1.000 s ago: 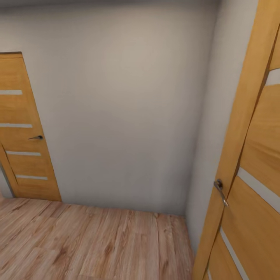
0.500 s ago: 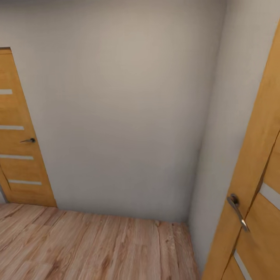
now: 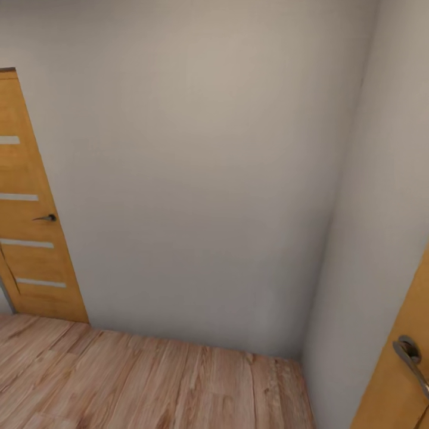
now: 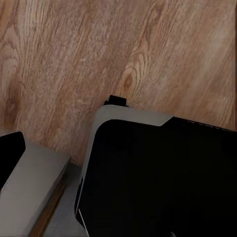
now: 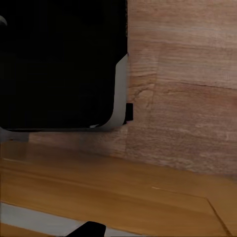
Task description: Move the two storage containers from the living room to the garage. In the garage, place one container on the floor and stack the other container on top of it (either order is fine).
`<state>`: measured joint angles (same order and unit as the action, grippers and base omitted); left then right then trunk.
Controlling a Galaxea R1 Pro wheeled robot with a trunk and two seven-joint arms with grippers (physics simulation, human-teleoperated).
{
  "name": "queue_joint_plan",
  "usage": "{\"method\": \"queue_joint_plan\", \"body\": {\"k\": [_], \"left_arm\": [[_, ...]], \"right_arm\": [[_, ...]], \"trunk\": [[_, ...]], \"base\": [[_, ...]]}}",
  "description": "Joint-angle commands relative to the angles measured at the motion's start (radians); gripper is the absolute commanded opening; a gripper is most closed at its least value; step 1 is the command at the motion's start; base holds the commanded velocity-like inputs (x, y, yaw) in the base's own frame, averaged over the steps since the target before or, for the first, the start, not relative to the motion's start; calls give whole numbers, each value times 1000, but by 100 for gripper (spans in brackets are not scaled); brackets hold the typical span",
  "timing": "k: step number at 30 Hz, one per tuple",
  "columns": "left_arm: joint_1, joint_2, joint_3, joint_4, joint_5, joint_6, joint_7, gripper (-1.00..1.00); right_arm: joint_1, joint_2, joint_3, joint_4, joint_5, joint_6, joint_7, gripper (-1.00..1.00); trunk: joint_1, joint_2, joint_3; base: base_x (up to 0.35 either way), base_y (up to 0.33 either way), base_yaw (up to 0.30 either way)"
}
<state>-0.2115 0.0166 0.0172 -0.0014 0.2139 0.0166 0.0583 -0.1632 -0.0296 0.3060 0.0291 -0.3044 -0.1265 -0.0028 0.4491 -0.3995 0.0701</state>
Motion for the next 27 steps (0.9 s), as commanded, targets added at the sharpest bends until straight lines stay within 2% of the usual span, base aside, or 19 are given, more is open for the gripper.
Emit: {"method": "queue_joint_plan", "body": {"k": [1,27], "left_arm": [[0,0,1,0,6,2,2,100],[0,0,1,0,6,0,2,100]], "right_arm": [[-1,0,9,3,-8,-5,-1,100],[-1,0,8,3,-8,-5,-1,100]], "trunk": [[1,-1,0],[1,-1,0]], "base": [[321,0,33],[308,0,258]]}}
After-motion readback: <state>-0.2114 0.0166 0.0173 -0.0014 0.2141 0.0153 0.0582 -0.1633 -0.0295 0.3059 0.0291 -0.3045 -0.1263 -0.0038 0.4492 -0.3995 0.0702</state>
